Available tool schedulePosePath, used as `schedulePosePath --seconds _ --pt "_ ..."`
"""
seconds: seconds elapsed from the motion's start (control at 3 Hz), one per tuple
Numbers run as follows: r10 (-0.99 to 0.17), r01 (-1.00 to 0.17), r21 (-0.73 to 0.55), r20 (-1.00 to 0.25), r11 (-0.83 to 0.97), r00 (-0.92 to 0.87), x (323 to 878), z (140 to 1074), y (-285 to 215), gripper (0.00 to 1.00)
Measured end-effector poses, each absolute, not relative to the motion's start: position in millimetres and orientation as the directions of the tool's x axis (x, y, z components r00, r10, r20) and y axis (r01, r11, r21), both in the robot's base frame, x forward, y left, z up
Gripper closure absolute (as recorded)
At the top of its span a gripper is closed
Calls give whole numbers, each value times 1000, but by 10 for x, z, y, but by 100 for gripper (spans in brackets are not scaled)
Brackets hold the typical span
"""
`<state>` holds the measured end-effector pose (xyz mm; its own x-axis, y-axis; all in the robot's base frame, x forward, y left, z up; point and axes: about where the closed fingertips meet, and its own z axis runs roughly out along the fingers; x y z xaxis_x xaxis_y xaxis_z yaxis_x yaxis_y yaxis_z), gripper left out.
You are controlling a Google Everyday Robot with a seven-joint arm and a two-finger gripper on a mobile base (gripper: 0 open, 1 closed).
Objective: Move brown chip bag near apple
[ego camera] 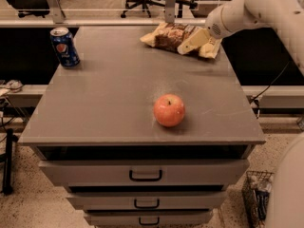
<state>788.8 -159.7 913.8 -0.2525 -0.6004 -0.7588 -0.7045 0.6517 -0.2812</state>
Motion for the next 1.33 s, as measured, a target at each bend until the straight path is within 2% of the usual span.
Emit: schedulePosePath --seconds 0.67,1.0,1.33 --pt "-624 -676 -310 -728 669 -283 8211 8782 -1666 0" --pt "-628 -662 -323 -722 676 -289 8306 8684 -1727 13" --pt "-631 -653 -333 -719 680 -289 8346 8631 -1772 38"
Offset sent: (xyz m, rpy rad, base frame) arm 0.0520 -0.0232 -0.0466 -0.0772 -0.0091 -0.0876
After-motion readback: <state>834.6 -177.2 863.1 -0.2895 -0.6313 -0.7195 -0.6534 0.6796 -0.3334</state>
